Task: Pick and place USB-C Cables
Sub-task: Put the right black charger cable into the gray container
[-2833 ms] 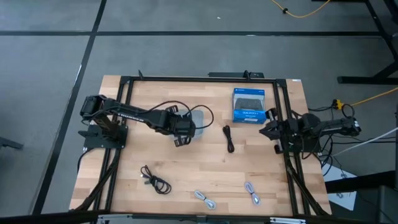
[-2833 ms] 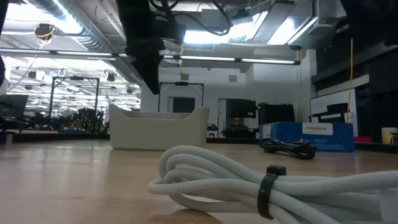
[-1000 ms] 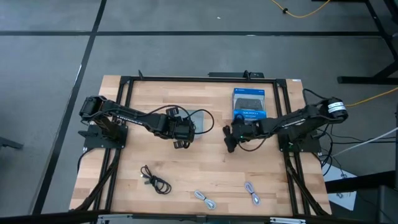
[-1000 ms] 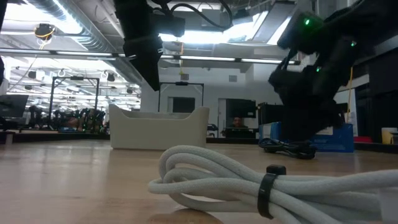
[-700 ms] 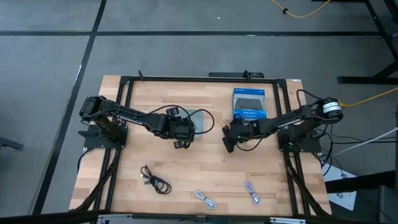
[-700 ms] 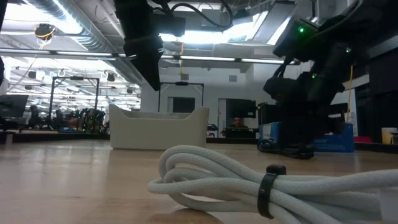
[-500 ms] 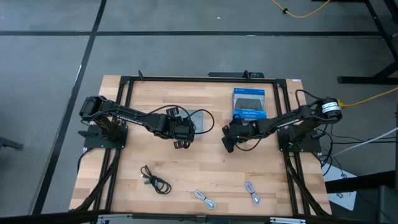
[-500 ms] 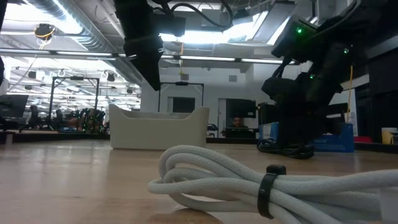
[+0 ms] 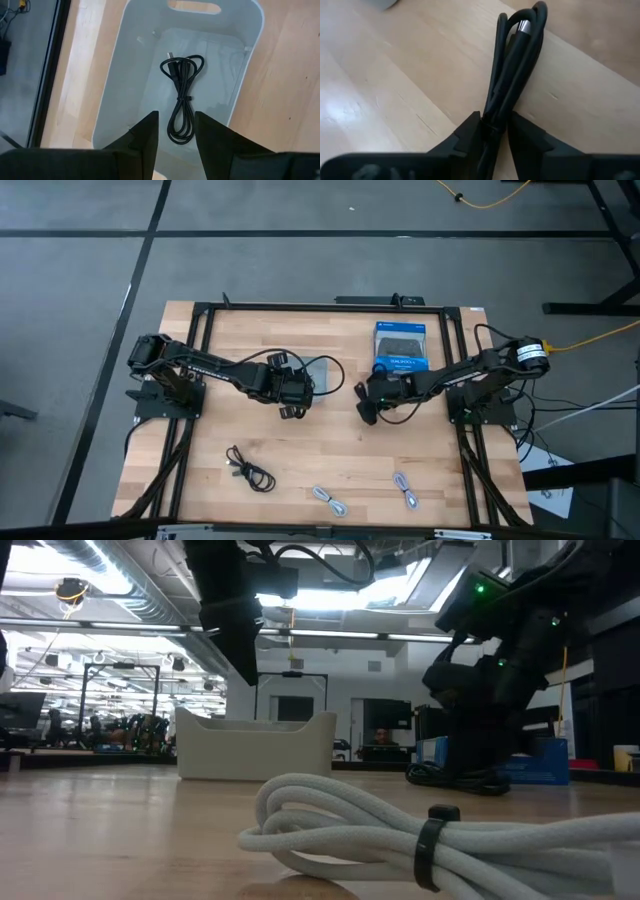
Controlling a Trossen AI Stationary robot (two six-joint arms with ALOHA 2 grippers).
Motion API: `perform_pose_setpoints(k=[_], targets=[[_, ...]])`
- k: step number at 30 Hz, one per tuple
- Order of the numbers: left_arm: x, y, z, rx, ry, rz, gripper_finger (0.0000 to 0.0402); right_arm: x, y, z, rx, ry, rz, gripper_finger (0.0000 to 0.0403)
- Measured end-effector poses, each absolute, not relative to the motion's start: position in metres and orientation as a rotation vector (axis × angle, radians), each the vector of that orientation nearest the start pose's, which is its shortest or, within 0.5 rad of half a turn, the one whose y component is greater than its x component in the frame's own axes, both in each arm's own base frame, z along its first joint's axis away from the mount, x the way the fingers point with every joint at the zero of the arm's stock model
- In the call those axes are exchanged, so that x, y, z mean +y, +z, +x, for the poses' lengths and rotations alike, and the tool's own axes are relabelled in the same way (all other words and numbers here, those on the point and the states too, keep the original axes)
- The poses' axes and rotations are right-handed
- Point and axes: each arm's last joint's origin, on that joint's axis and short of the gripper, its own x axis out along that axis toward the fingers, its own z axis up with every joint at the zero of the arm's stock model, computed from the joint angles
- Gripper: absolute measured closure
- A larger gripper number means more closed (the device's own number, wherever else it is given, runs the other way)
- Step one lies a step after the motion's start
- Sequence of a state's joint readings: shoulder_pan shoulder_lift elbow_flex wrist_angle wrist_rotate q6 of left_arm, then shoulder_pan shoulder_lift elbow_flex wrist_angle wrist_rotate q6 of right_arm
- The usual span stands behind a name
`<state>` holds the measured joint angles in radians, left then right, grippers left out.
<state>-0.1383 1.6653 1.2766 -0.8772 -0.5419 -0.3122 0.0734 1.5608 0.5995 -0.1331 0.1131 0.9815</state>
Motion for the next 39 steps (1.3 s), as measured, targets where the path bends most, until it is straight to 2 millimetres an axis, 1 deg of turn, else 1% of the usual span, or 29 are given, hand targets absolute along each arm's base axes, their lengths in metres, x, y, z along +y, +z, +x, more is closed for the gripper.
perform_pose_setpoints(k=[13,14,16,21,24,28,29,30,34,36,39], targets=[[-0.029,0.243,0.321,1.123,0.542,0.167,0.0282,0.016,0.116,0.253,0.964,-0.484,0.693,0.0312],[-0.029,0.246,0.321,1.120,0.558,0.182,0.0282,0.016,0.116,0.254,0.961,-0.479,0.689,0.0312],[-0.030,0.261,0.323,1.102,0.586,0.208,0.0282,0.016,0.118,0.256,0.955,-0.470,0.684,0.0318],[-0.038,0.299,0.321,1.071,0.627,0.272,0.0282,0.017,0.128,0.267,0.941,-0.423,0.645,0.0357],[-0.043,0.313,0.310,1.109,0.676,0.314,0.0282,0.018,0.140,0.276,0.943,-0.385,0.592,0.0376],[-0.048,0.315,0.286,1.228,0.782,0.319,0.0282,0.019,0.164,0.292,0.932,-0.328,0.488,0.0381],[-0.050,0.315,0.282,1.236,0.811,0.290,0.0282,0.019,0.171,0.296,0.932,-0.313,0.455,0.0381],[-0.053,0.313,0.280,1.229,0.823,0.274,0.0282,0.019,0.178,0.300,0.925,-0.298,0.420,0.0381],[-0.067,0.304,0.268,1.230,0.761,0.211,0.0282,0.017,0.213,0.318,0.847,-0.281,0.258,0.0381],[-0.071,0.295,0.258,1.260,0.792,0.198,0.0282,0.015,0.230,0.325,0.818,-0.287,0.201,0.0382],[-0.078,0.285,0.248,1.235,0.849,0.164,0.0282,0.013,0.254,0.331,0.786,-0.290,0.146,0.0382]])
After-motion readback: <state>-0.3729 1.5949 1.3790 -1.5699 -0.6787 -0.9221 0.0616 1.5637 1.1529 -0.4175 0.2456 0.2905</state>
